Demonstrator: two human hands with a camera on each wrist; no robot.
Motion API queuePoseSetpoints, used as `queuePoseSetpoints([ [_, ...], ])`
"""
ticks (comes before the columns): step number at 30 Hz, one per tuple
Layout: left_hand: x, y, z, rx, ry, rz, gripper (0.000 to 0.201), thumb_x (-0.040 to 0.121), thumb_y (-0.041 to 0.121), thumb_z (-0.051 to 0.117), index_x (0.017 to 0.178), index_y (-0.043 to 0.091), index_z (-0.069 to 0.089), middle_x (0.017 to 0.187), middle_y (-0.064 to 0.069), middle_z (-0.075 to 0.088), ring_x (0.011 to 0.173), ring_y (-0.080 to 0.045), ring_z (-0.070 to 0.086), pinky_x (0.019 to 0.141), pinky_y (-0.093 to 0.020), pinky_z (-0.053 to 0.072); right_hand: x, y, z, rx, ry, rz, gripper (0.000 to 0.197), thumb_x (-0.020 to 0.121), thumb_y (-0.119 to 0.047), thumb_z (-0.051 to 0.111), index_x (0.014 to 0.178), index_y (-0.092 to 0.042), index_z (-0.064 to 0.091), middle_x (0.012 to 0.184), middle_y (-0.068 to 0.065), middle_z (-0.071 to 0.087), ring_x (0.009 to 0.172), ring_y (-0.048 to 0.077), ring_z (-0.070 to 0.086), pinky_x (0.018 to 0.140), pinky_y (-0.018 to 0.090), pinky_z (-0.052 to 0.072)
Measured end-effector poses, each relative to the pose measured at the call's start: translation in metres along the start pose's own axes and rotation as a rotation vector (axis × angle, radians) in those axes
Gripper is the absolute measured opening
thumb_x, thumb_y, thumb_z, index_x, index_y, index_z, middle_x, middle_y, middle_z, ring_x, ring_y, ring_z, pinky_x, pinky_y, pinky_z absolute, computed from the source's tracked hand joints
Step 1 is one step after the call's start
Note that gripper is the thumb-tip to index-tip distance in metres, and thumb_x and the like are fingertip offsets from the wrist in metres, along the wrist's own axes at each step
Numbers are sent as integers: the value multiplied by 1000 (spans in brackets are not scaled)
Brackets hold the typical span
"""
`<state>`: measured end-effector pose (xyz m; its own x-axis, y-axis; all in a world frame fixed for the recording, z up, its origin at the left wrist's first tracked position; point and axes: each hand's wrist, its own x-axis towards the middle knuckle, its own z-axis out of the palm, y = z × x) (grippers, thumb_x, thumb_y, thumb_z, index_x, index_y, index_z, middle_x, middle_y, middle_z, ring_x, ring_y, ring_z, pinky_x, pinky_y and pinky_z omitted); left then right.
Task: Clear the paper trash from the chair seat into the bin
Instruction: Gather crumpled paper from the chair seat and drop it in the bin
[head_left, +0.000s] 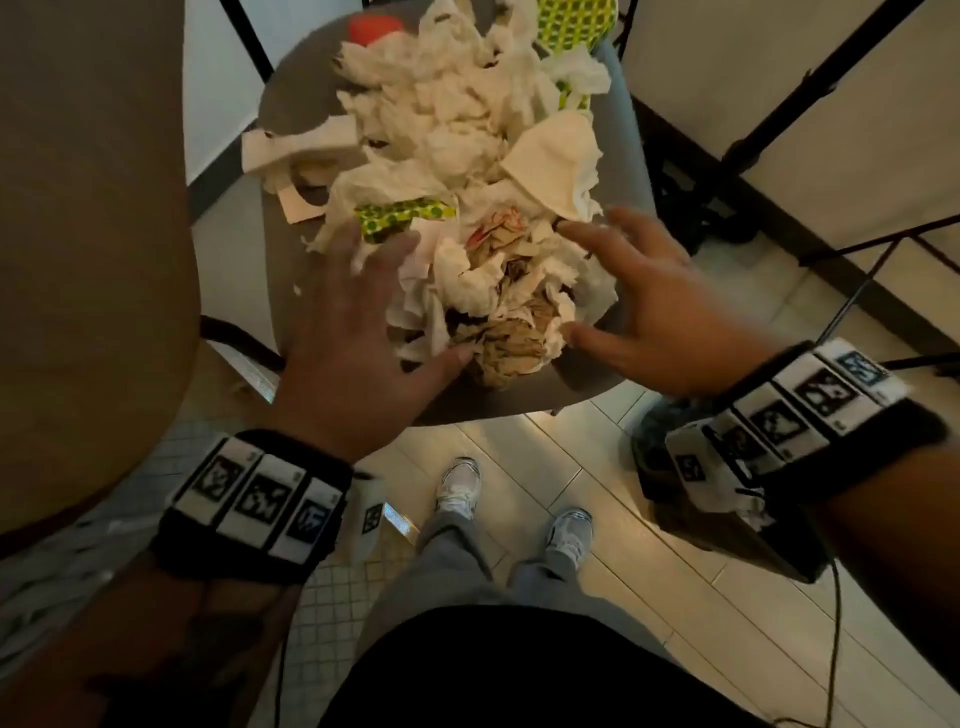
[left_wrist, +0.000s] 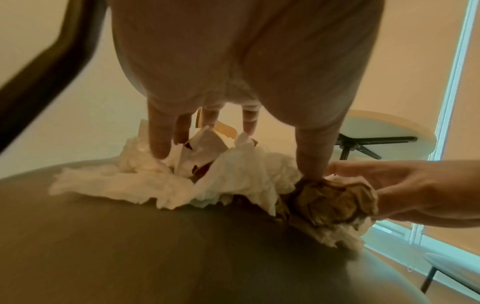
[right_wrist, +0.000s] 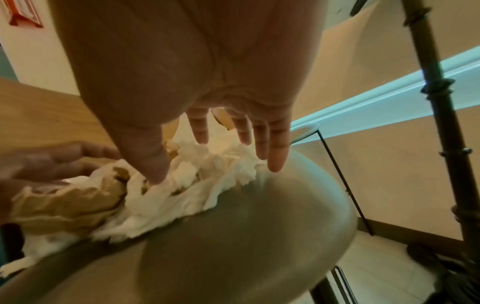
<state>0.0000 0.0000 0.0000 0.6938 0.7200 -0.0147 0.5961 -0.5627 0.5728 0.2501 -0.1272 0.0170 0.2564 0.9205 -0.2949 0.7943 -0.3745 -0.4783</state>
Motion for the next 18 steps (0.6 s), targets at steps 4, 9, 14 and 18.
queuePoseSetpoints([
  [4,5,-5,3,22,-66,-64,95,71,73,68,152,33,39,164,-14,24,152,-36,27,110,-58,44,11,-2,16,-124,-29,11,77,87,-50,66,154,-36,31,156,14,30,142,36,33,113,52,35],
  [9,5,-2,0,-34,41,-57,73,79,44,83,143,26,54,158,-13,32,147,-32,33,105,-53,51,23,0,22,-59,67,27,49,92,-33,65,140,-25,53,132,11,50,119,26,50,92,36,48],
  [14,-10,-1,-5,-52,121,-78,81,75,52,81,143,21,48,158,-14,30,143,-33,37,103,-46,49,23,1,23,28,132,106,40,94,-24,64,134,-24,57,120,8,54,97,17,50,66,17,35],
  [18,-35,-1,0,-57,132,-172,92,67,65,80,137,19,42,145,-12,38,134,-32,42,101,-54,50,19,5,23,89,174,135,36,94,-25,65,129,-23,59,117,7,56,99,17,51,69,20,36],
])
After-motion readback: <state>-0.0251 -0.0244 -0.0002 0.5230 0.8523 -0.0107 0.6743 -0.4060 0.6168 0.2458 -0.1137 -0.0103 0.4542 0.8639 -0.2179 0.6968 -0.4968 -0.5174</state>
